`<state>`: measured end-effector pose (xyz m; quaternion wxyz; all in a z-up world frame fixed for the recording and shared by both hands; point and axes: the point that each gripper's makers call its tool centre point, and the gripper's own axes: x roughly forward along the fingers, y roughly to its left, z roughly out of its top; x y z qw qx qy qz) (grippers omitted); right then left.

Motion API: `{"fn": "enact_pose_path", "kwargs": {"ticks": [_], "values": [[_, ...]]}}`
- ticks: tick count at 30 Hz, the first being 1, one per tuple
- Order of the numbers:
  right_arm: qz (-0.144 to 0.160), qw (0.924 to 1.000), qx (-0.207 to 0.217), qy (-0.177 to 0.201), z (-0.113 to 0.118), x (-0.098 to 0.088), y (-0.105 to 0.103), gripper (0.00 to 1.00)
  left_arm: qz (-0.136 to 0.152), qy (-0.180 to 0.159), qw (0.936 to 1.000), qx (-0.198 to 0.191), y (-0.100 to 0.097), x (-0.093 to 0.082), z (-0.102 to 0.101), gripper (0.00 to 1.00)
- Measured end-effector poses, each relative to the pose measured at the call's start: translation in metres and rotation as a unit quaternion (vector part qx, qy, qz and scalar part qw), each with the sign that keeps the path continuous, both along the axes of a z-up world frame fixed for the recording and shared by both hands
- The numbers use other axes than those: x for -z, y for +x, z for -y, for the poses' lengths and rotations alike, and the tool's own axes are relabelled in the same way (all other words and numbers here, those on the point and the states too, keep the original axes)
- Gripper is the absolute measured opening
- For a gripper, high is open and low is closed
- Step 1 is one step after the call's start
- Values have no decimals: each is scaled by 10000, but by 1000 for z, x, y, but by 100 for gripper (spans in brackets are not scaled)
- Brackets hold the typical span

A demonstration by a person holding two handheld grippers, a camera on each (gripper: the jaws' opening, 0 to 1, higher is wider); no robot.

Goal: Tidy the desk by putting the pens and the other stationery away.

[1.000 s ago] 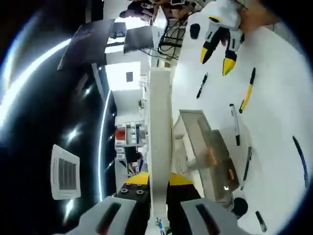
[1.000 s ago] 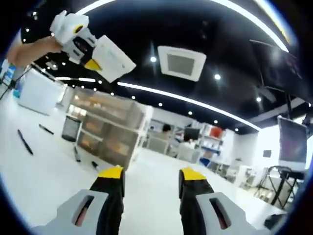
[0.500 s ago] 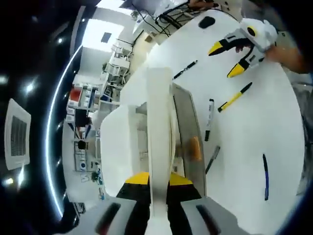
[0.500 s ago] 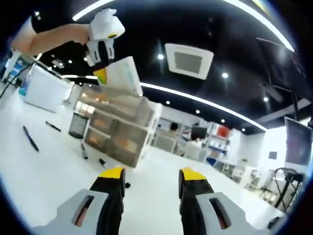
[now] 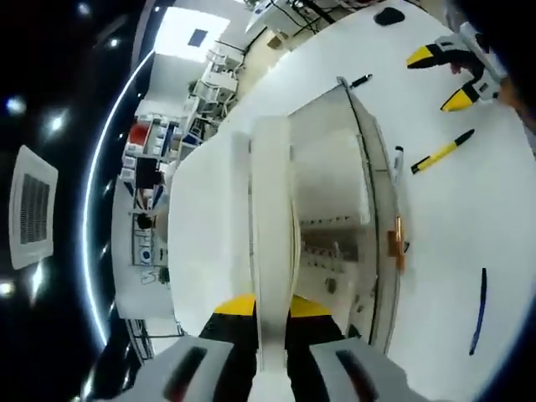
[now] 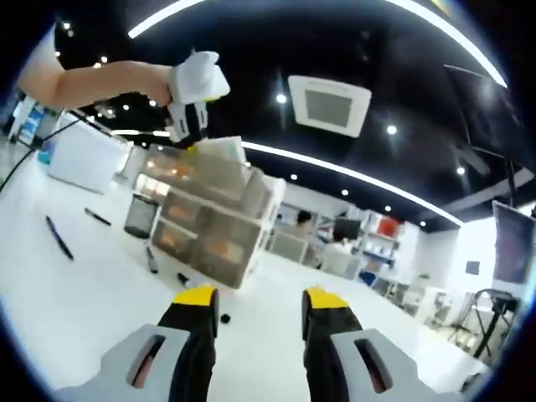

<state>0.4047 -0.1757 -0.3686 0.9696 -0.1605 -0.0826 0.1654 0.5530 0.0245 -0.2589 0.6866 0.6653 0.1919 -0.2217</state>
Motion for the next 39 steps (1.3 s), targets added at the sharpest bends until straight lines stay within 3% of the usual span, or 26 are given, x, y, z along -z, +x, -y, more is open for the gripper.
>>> {"fn": "enact_pose_path", "kwargs": {"ticks": [1,5,11,18,21,23,27,30,36,37,39], "values": [[-7,10000,-7,1,0,0,0,37,110,106,9999,-6,4,1,0,11],[-3,10000,-25,-19,-1,0,1,37,13,68,10000,-13,11,11,3,11],[-35,10000,-48,-14,-2,1,1,37,123,233,9997,6,10,12,5,11],[-47,10000,-29,-11,0,1,2,37,-94,211,9997,125,7,14,4,13],[-53,10000,-25,-2,2,0,3,37,-314,237,9984,409,6,17,7,16],[-63,10000,-36,-2,2,1,4,37,-616,109,9954,730,3,20,12,20],[-109,9999,-61,-36,1,3,5,37,-1092,-292,9912,691,-3,20,9,28],[-173,9998,-104,-70,-1,6,6,37,-1364,-511,9862,784,-10,17,8,42],[-184,9997,-86,-147,-1,7,8,37,-1176,-410,9889,805,-6,11,0,43],[-200,9996,-92,-148,-1,8,9,37,-1126,-489,9892,807,-6,7,1,42],[-224,9996,-105,-167,-1,9,9,37,-1275,-917,9831,944,-12,2,11,40]]}}
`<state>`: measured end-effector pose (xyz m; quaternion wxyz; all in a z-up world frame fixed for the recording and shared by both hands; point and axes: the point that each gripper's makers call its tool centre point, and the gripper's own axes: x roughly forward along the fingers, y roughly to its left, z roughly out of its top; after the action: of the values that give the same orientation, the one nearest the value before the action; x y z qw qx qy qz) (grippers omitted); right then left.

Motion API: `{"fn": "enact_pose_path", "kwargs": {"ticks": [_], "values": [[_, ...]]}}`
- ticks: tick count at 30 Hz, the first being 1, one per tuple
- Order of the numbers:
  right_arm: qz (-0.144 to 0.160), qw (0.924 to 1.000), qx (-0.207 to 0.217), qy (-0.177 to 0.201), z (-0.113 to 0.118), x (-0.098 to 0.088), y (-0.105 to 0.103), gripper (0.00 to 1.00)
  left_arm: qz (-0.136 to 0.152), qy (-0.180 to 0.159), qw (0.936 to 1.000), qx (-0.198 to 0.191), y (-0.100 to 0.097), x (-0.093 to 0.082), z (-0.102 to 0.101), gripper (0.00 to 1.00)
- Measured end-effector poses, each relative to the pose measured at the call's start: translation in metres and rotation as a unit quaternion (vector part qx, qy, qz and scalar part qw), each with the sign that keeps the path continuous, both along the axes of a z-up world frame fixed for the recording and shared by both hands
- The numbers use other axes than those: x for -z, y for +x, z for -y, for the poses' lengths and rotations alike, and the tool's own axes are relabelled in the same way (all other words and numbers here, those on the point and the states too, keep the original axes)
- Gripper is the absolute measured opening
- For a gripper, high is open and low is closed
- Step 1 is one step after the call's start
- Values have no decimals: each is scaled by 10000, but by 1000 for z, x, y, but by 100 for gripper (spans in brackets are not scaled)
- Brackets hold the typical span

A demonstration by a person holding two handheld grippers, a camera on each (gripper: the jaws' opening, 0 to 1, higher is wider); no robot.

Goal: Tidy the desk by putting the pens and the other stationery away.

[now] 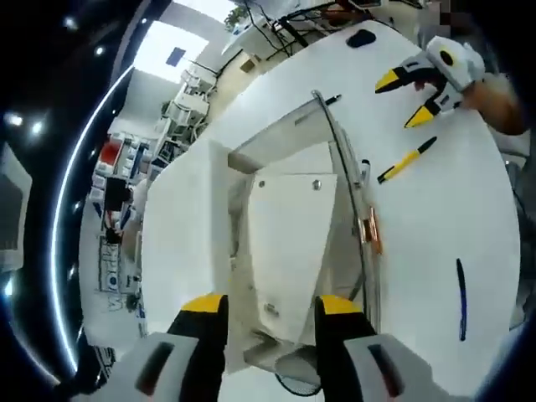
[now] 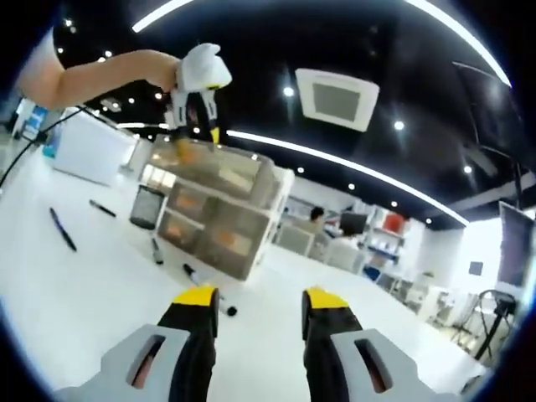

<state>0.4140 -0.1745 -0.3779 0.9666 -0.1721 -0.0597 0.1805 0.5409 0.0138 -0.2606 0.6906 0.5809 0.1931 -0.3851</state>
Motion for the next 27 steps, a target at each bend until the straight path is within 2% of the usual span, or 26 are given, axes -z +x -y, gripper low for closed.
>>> {"fn": "enact_pose_path", "kwargs": {"ticks": [2,3,4,5,9,10,12,15,17,18,19,20,24,27], "values": [[-25,10000,-16,-28,-1,1,0,37,-193,-342,9992,76,-10,-7,6,39],[-37,10000,-28,-46,-2,2,0,37,-220,-364,9990,166,-16,-10,7,37],[-49,10000,-26,-73,-2,3,0,37,-244,-403,9987,191,-20,-14,5,36],[-58,9999,-28,-123,-3,4,1,37,-243,-590,9978,181,-24,-19,6,35],[-102,9998,-62,-175,-5,7,1,37,-232,-826,9960,231,-36,-26,4,40],[-118,9997,-67,-187,-5,8,2,37,-250,-1133,9928,311,-41,-28,10,38],[-139,9997,-68,-193,-5,8,3,37,-398,-1335,9894,410,-51,-26,14,43],[-183,9996,-61,-201,-5,11,3,37,-216,-1997,9781,540,-67,-41,17,41],[-195,9996,-64,-202,-5,11,3,37,-183,-2236,9725,628,-75,-44,20,42],[-205,9995,-62,-212,-6,12,4,37,-217,-2428,9665,810,-85,-44,25,42],[-211,9995,-61,-219,-6,12,4,37,-350,-2529,9631,856,-92,-40,26,42],[-219,9995,-56,-229,-6,12,4,37,-511,-2559,9613,885,-100,-34,26,42],[-244,9994,-44,-250,-7,14,4,37,-864,-2619,9546,1125,-128,-15,27,41],[-211,9995,-119,-218,-11,11,0,37,-1009,-2676,9503,1231,-141,-1,27,41]]}}
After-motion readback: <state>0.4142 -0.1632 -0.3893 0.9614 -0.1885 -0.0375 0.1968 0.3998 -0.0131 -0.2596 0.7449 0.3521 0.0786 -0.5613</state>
